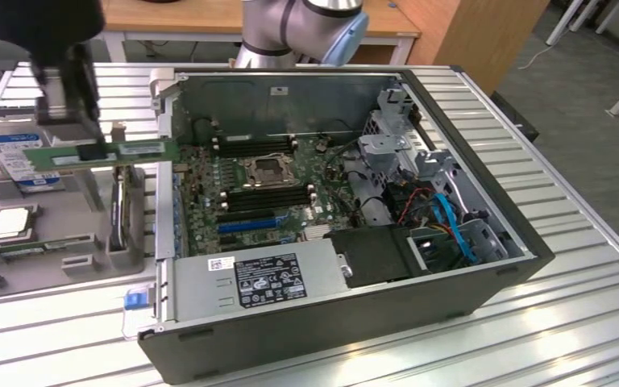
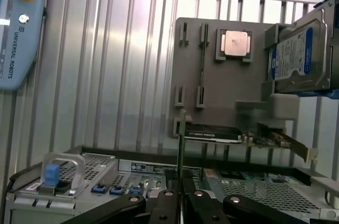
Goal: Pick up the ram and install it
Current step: 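Pick up the ram and move it above insertion slot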
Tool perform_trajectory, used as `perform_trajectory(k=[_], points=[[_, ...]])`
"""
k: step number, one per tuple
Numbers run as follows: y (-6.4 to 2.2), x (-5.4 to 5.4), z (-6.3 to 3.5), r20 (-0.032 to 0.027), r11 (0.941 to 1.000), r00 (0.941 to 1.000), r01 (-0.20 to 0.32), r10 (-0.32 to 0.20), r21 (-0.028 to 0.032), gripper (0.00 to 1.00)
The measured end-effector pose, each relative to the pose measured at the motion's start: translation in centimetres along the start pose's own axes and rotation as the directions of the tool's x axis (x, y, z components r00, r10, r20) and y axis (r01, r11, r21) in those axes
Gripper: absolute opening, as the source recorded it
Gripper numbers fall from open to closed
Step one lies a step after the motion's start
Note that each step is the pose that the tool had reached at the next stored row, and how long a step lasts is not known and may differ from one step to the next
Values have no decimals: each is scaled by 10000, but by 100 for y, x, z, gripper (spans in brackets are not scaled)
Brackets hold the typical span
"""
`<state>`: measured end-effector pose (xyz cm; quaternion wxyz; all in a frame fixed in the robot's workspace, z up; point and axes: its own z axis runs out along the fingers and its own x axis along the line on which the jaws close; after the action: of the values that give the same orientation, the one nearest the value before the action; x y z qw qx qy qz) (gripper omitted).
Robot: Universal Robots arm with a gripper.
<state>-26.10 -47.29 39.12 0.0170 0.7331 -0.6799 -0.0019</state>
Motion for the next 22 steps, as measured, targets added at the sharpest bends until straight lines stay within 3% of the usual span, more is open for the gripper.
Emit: perform_trajectory(k=[22], points=[[-936,71,-24,-8,9996,9996,288,-288,5,13]])
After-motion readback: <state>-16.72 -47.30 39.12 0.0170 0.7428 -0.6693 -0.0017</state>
